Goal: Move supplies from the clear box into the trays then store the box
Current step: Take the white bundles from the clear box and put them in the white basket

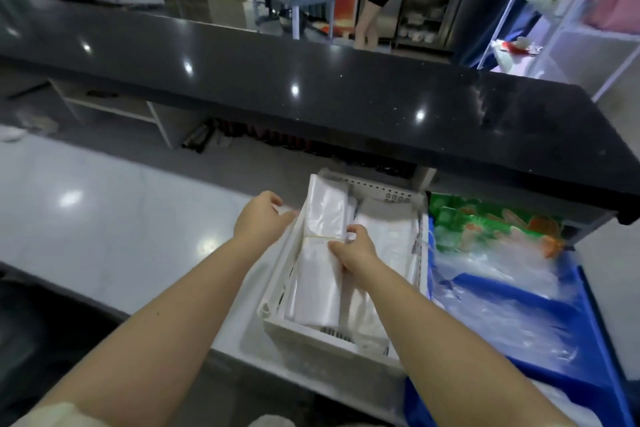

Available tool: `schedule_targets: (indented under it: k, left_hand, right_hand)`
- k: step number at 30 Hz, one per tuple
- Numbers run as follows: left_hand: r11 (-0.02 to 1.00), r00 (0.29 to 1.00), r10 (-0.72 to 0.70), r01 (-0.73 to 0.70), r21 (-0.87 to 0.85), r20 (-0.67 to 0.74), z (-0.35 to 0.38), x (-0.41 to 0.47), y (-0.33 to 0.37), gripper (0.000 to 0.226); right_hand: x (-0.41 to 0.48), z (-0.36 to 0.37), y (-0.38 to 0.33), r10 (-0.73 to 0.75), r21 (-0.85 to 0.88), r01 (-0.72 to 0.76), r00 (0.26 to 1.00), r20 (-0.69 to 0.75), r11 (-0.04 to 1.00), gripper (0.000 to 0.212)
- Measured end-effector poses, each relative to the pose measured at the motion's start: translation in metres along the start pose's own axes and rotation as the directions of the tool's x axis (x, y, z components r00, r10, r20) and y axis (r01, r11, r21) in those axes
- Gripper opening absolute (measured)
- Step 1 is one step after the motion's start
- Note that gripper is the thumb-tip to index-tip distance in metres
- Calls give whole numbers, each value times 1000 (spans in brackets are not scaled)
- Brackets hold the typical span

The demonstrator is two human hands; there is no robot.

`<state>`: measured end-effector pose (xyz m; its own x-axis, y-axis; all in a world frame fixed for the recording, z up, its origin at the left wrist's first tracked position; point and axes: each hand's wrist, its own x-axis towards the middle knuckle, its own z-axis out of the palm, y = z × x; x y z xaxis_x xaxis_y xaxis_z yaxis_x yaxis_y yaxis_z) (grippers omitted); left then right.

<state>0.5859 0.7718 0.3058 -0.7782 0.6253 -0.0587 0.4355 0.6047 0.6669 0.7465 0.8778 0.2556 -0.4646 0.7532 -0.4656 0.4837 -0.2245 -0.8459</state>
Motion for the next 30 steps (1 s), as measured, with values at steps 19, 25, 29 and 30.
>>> schedule_targets:
  k: [19, 25, 29, 30]
  left_hand:
    - [717, 997, 66, -18, 697, -42, -71, -50, -110, 38]
    - [732, 970, -70, 208, 648, -233, -162, -82, -222, 38]
    - [725, 936, -156, 325, 607, -315, -235, -112, -306, 36]
    - [723, 922, -182, 360, 589, -341, -256, -120, -327, 37]
  right_hand:
    - [-31, 143, -105, -570, -597, 799, 524, 633, 73, 37]
    - [-70, 284, -105, -469, -496, 849, 367, 804, -185, 39]
    - [-116, 399, -105, -404, -399, 893, 293, 866, -207, 39]
    - [-129, 429, -109, -386, -373, 902, 271, 882, -217, 39]
